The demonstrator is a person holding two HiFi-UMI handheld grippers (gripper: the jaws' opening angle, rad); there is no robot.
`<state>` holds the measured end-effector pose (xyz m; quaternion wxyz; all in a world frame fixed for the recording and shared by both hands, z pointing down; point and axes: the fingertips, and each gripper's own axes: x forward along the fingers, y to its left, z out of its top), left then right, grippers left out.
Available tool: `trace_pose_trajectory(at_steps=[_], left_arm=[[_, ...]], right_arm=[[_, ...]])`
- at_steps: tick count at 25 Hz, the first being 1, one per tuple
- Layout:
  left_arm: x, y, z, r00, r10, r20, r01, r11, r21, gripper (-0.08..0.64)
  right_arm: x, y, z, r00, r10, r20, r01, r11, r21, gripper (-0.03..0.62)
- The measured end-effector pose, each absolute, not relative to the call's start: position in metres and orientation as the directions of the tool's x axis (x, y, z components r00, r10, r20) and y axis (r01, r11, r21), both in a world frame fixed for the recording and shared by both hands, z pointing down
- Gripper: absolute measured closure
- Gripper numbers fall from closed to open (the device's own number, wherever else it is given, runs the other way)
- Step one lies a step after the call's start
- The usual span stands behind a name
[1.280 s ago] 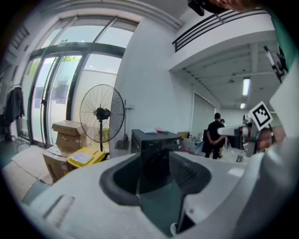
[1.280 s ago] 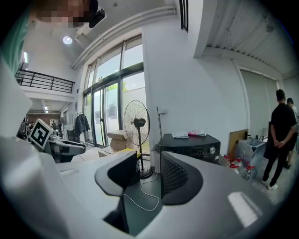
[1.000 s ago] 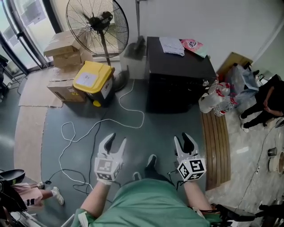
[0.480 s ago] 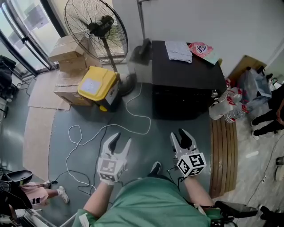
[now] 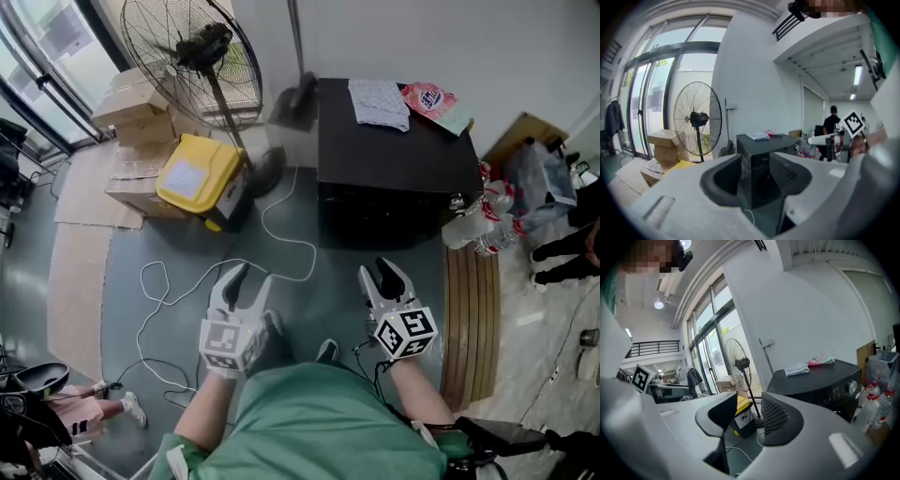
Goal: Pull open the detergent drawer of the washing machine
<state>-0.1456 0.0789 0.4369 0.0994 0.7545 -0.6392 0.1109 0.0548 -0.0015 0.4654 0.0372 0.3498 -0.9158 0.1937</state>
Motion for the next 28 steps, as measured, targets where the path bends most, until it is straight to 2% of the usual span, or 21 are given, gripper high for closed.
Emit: trace_pose_trajectory(at_steps=[10,18,22,28], left_arm=[[-0.199,-0.034,0.447,0.362,-0.893,0.266,-0.931,-0.363,0.05,0.373],[-0.249,-0.104,0.463,0.514,-0.801,0.308,-0.854,-0.512,0.093,0.374],[-0.263,-0.125,0.471,0.55,-0.763,0.339,-0.827,-0.554,0.095,0.374],[-0.26,-0.142,0.475,0.52,-0.762,0.386,-0.84,-0.537,0.072,0.374]], right_arm=[[0.024,-0.072,0.463,-0.604,-0.766,0.222,-0.79,0.536,-0.297,0.449],[-0.021,-0.115,0.471,-0.488,-0.828,0.277,-0.868,0.427,-0.255,0.449],[-0.033,-0.124,0.487,-0.504,-0.817,0.279,-0.844,0.397,-0.361,0.445],[-0.039,-0.147,0.521,-0.608,-0.756,0.242,-0.739,0.428,-0.52,0.39]])
